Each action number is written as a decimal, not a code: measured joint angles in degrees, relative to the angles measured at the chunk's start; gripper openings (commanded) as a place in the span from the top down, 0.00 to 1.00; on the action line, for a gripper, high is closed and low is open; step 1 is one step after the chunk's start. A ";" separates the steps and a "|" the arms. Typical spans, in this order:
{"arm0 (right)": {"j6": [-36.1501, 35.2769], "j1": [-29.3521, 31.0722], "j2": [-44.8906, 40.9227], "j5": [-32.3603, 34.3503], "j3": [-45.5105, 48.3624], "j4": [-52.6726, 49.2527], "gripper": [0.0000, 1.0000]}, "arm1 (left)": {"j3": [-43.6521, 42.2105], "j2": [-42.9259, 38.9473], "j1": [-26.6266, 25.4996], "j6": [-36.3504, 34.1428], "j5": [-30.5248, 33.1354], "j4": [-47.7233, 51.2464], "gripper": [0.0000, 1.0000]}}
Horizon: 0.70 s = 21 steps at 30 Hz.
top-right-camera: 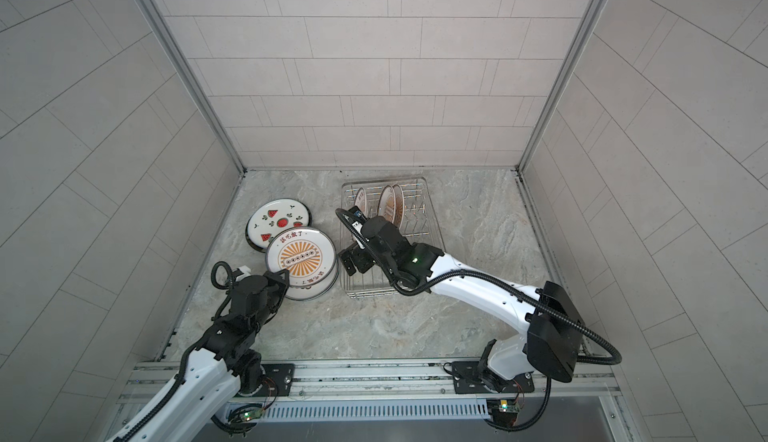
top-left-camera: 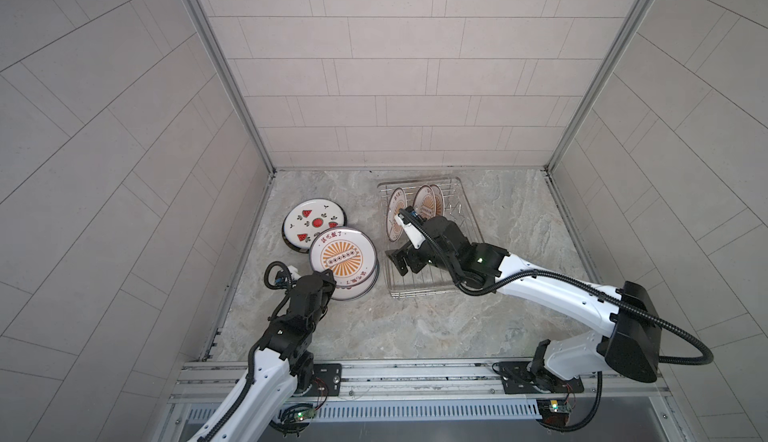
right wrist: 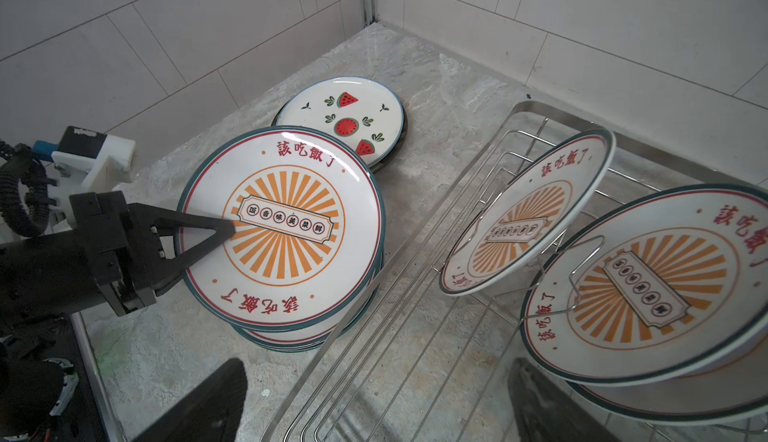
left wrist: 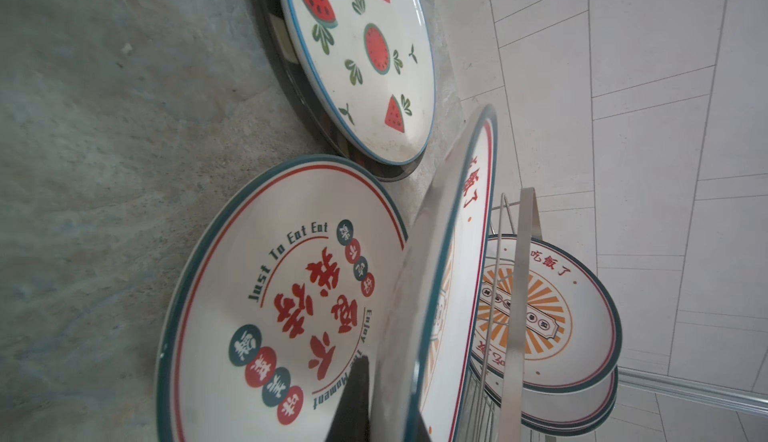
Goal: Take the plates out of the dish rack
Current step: 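Set the sunburst plate on the red-lettered stack with the left gripper while the right withdraws, then open the left gripper on the stack while the right gripper lowers into the rack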
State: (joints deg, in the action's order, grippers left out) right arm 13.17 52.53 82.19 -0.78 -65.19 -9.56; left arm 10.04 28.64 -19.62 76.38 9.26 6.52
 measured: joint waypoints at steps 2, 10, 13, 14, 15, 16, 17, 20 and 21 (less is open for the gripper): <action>-0.42 0.37 0.74 0.00 -0.13 -0.28 0.00 | 0.00 0.83 0.00 0.55 -0.07 0.85 1.00; -1.66 0.59 1.77 -0.09 -1.05 -1.16 0.01 | -0.02 3.34 0.00 2.21 -0.17 1.77 1.00; -1.88 0.61 1.86 -0.31 -1.33 -1.20 0.01 | -0.07 3.43 0.00 3.17 -0.26 2.58 1.00; -1.99 0.61 1.86 -0.44 -1.36 -1.18 0.01 | -0.11 3.41 0.00 3.43 -0.24 2.82 1.00; -2.08 0.61 1.86 -0.59 -1.36 -1.18 0.01 | -0.20 3.37 0.00 3.80 -0.22 3.19 1.00; -2.12 0.61 1.86 -0.74 -1.36 -1.18 0.01 | -0.35 3.26 0.00 4.04 -0.20 3.48 1.00; -2.21 0.61 1.86 -0.87 -1.33 -1.16 0.01 | -0.48 3.13 0.00 4.24 -0.20 3.91 1.00; -2.23 0.61 1.86 -1.36 -1.33 -1.14 0.01 | -0.83 2.84 0.00 4.90 0.09 4.94 1.00; -2.25 0.63 1.86 -1.42 -1.33 -1.14 0.01 | -0.90 2.84 0.00 5.01 0.22 5.09 0.97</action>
State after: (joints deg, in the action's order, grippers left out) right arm 10.92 53.17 84.05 -2.20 -66.52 -10.70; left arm 9.15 31.48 -19.62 81.38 9.47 11.62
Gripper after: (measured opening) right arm 0.992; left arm 0.086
